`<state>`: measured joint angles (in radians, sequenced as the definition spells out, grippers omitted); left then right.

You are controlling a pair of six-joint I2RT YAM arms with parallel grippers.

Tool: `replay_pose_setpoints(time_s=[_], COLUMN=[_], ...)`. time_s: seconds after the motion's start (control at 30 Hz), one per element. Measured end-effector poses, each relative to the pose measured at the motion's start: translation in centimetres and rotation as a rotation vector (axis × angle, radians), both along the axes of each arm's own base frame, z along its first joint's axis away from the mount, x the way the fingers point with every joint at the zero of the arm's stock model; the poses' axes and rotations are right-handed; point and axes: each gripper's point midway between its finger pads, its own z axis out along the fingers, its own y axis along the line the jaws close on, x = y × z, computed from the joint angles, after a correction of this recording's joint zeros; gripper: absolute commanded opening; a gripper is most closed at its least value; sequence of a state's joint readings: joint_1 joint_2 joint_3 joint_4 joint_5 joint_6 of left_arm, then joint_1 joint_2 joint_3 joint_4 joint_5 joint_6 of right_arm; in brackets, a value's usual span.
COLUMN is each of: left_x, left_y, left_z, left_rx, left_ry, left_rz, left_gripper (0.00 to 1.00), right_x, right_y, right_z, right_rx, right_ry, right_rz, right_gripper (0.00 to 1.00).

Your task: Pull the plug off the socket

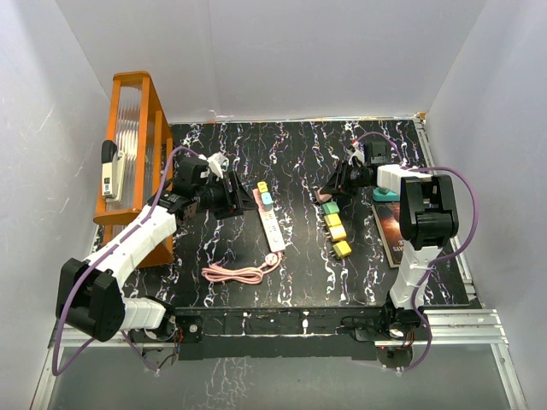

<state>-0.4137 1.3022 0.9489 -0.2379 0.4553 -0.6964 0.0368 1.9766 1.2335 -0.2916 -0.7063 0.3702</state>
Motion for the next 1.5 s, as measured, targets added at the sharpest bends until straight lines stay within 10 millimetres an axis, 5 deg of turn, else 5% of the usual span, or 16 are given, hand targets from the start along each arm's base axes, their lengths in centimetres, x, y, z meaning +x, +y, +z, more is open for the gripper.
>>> replay_pose_setpoints(time_s=[0.47, 0.83, 0.93, 1.3, 1.5], left_x=[-0.3, -0.2, 0.0, 0.0, -0.4], left_y=[-0.4, -0.1, 0.1, 0.9, 1.3], left_z=[-0.4, -0.9, -1.0, -2.2, -2.8], left_rx=[-0.005, 0.014, 0.025, 0.068, 0.082], left_ry=[0.013, 0.015, 0.011, 0.026, 0.037], left_rz=[0.001, 0.020, 0.032, 0.065, 0.068], left_gripper=[0.66, 0.69, 0.70, 0.72, 0.73], right_x=[-0.3, 0.4, -0.1, -2.5, -2.0], right_y=[-1.4, -1.7, 0.6, 13.9, 17.6], right_z=[-0.7, 3.1, 4.4, 9.8, 10.0], right_rx=[-0.100, -0.260, -0.319, -0.418, -0.500], right_ry=[0.022, -0.082, -0.138, -0.374, -0.428], right_rz=[-0.033, -0.072, -0.035, 0.157, 0.165], right_gripper=[0.59, 0.76, 0.79, 0.81, 0.74])
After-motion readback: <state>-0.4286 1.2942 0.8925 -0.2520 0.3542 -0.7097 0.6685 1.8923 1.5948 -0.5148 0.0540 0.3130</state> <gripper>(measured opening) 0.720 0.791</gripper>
